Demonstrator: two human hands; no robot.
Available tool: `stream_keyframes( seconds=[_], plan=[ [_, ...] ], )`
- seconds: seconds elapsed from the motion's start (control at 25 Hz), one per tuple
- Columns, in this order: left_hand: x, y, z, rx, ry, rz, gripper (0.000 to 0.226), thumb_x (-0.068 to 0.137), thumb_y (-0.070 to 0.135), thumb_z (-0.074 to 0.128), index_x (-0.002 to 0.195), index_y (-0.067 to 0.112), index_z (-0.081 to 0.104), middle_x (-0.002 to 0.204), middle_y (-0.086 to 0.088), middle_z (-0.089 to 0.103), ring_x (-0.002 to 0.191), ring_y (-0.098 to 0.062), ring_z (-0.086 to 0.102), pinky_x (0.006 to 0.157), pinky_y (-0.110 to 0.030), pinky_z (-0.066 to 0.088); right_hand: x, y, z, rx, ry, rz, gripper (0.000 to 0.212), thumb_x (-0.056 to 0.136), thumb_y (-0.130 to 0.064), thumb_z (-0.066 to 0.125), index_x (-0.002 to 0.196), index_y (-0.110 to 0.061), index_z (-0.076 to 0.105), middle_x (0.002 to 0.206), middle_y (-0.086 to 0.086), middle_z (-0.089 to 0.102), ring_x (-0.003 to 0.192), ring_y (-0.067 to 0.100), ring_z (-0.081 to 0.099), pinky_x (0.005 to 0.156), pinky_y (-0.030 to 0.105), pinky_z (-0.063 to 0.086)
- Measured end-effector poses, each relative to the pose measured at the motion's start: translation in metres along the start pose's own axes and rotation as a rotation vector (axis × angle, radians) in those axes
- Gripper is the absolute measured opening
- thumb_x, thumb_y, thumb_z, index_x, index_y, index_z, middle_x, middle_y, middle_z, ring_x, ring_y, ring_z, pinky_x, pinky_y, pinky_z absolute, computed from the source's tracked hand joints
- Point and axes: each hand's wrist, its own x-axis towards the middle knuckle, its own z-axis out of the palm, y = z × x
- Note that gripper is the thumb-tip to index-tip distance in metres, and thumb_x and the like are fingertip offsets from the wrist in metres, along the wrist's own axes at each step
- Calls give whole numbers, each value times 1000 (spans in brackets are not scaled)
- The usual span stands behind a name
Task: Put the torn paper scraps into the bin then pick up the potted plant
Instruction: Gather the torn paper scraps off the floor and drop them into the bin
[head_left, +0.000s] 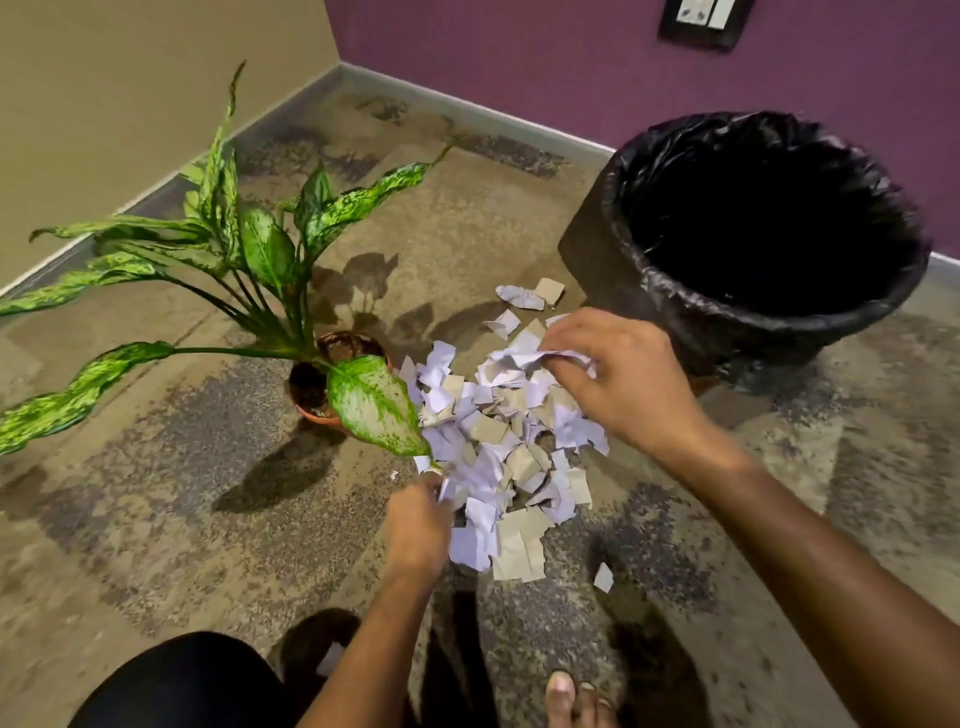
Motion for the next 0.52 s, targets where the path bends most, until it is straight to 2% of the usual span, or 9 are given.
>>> stream_keyframes(
  seconds=[0.12, 0.24, 0.32, 0.4, 0.52],
  plan=[
    [-10, 50, -18, -162, 153, 229, 20, 88, 12, 62, 107, 15, 66, 94, -11, 70, 72, -24, 65, 62, -27, 51, 23, 5, -42, -48, 187, 45, 11, 83, -13, 65, 88, -14, 75, 92, -2, 71, 84, 15, 66, 78, 32, 54],
    [-20, 113, -44, -327, 234, 444, 16, 86, 9, 65, 101, 14, 70, 95, -1, 70, 86, -17, 63, 70, -21, 43, 42, 24, -75, -109, 320, 189, 14, 84, -17, 61, 91, -15, 74, 95, -1, 71, 87, 16, 65, 79, 37, 53],
    [-27, 151, -63, -432, 255, 519, 18, 84, 7, 67, 99, 15, 71, 93, 8, 68, 84, -9, 59, 69, -12, 40, 52, 42, -89, -142, 337, 316, 17, 85, -20, 59, 92, -17, 73, 96, -2, 71, 88, 17, 64, 78, 38, 52],
    [-31, 179, -78, -515, 268, 578, 18, 82, 7, 69, 96, 18, 72, 88, 12, 65, 77, -4, 57, 66, -7, 39, 56, 59, -96, -109, 292, 462, 17, 83, -20, 57, 88, -20, 73, 86, -1, 69, 78, 17, 61, 66, 31, 49],
    [-34, 209, -94, -604, 230, 685, 18, 81, 8, 69, 89, 24, 71, 81, 13, 67, 71, 0, 59, 63, -12, 43, 53, 77, -101, 121, 280, 671, 12, 77, -16, 60, 75, -18, 72, 71, 5, 67, 61, 16, 58, 47, 20, 40]
  ],
)
